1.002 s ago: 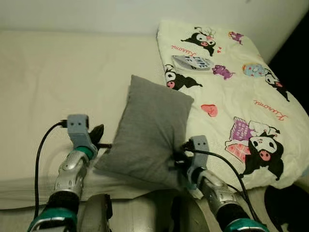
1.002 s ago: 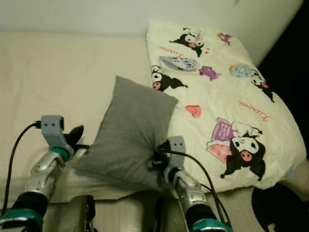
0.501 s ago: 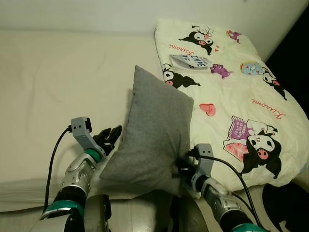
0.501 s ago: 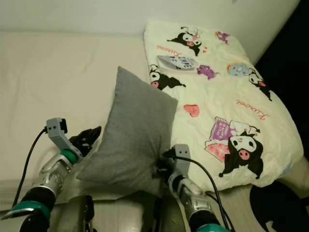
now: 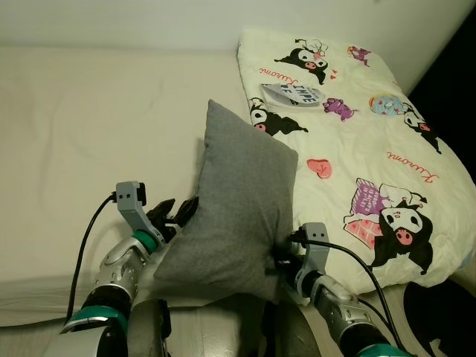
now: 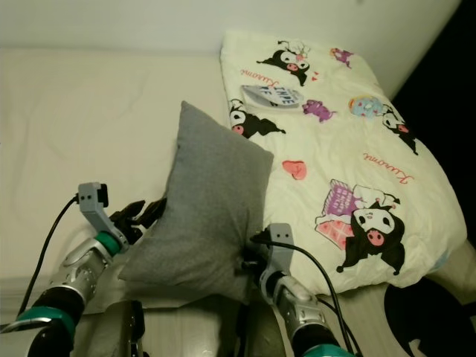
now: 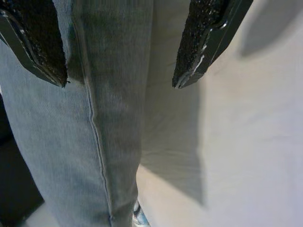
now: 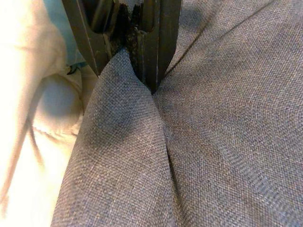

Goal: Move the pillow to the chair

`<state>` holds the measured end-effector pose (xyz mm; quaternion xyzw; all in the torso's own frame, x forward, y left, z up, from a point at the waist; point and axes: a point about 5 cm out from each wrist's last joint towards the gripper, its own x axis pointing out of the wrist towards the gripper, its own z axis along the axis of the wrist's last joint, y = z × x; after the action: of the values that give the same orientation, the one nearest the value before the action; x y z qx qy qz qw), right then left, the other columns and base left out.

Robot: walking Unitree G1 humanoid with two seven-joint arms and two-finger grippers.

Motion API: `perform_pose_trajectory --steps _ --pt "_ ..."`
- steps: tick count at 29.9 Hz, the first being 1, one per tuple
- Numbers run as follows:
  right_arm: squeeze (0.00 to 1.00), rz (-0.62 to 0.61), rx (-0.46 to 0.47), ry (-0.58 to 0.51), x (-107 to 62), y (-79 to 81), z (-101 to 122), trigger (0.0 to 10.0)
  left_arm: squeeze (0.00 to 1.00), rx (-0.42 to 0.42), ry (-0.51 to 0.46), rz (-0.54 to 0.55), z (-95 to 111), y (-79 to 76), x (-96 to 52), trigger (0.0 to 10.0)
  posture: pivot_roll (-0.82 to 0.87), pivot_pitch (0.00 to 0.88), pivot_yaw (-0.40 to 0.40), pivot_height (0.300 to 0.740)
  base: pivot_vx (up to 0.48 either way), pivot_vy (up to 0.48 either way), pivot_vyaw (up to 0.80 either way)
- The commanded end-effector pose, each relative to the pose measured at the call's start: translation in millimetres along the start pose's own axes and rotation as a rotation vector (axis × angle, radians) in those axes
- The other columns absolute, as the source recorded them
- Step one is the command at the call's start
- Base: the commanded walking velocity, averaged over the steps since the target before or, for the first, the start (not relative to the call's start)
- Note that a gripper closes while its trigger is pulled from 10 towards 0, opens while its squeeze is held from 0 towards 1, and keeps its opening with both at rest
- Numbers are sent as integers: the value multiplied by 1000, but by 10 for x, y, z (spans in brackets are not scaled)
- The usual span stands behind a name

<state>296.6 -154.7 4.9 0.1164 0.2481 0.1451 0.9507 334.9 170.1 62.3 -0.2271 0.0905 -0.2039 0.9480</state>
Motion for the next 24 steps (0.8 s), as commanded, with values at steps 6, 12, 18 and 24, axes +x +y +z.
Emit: perform_pose_trajectory --steps 6,12,18,24 --pt "0 -99 60 101 -205 -301 -270 0 1000 -83 105 -92 -233 -203 88 10000 -31 74 -62 595 0 0 0" --pt "0 -92 55 113 -234 -319 -307 0 1000 -127 126 -153 -297 -367 175 10000 -60 73 -54 595 0 0 0" --pt "0 -63 44 119 -253 -309 -333 0 384 -104 211 -227 -437 -615 279 10000 -75 69 -48 595 0 0 0" --pt "0 -50 41 117 -251 -305 -325 0 0 -48 287 -199 -550 -646 273 10000 -76 68 -46 595 0 0 0"
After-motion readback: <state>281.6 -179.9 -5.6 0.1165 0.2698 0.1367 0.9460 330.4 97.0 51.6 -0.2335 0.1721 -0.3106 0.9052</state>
